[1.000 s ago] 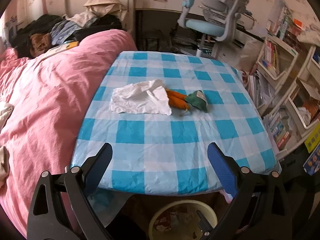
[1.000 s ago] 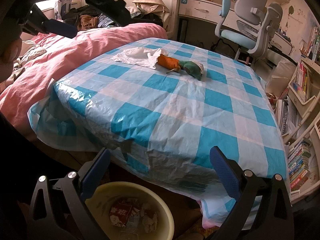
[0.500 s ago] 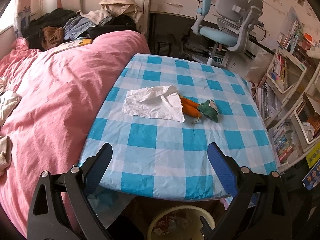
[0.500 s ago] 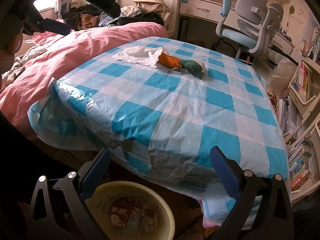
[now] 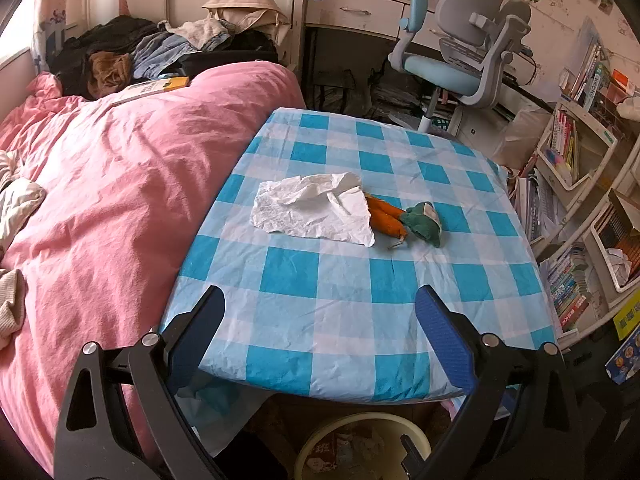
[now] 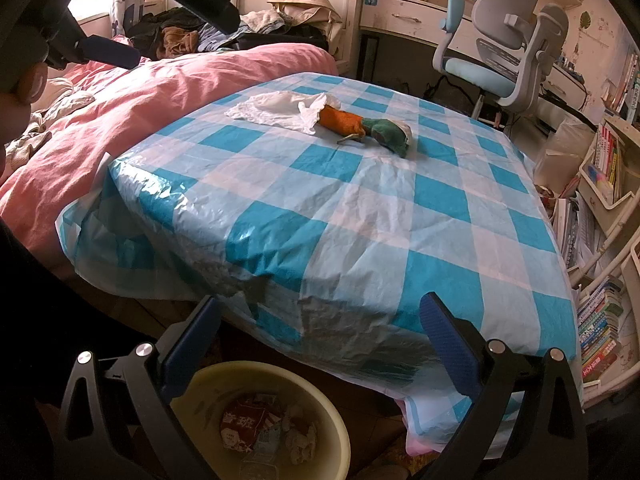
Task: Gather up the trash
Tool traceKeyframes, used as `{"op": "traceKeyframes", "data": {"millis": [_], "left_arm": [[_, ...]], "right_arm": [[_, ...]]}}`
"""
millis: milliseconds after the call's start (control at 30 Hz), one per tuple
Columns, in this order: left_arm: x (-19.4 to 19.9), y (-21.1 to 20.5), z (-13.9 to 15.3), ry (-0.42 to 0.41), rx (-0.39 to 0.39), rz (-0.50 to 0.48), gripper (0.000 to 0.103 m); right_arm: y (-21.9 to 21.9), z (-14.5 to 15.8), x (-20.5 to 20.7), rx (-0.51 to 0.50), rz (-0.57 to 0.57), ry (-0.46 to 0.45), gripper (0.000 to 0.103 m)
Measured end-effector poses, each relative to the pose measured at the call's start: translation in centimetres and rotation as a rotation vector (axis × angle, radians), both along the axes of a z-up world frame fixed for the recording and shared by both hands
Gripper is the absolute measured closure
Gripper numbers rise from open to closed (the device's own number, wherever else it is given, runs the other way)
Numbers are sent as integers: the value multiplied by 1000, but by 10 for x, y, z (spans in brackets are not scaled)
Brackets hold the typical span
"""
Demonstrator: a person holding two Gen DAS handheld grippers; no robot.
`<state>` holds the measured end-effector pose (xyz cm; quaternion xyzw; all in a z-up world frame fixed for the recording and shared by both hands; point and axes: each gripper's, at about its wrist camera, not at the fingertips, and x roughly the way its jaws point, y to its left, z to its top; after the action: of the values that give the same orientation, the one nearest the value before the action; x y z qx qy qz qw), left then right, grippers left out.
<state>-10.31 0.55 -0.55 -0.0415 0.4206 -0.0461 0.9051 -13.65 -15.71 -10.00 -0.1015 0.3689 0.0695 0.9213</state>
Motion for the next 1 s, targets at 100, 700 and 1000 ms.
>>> {"op": "traceKeyframes", "data": {"millis": [100, 700, 1000], "left_arm": [[0, 0, 0, -1, -1, 3, 10], [1, 6, 0, -6, -5, 35, 10], [1, 10, 1, -6, -9, 52, 9]], "right_arm": [[0, 0, 0, 0, 1, 1, 8], [1, -1, 0, -1, 3, 3, 8], [3, -5, -3, -2, 8, 8, 8]]}}
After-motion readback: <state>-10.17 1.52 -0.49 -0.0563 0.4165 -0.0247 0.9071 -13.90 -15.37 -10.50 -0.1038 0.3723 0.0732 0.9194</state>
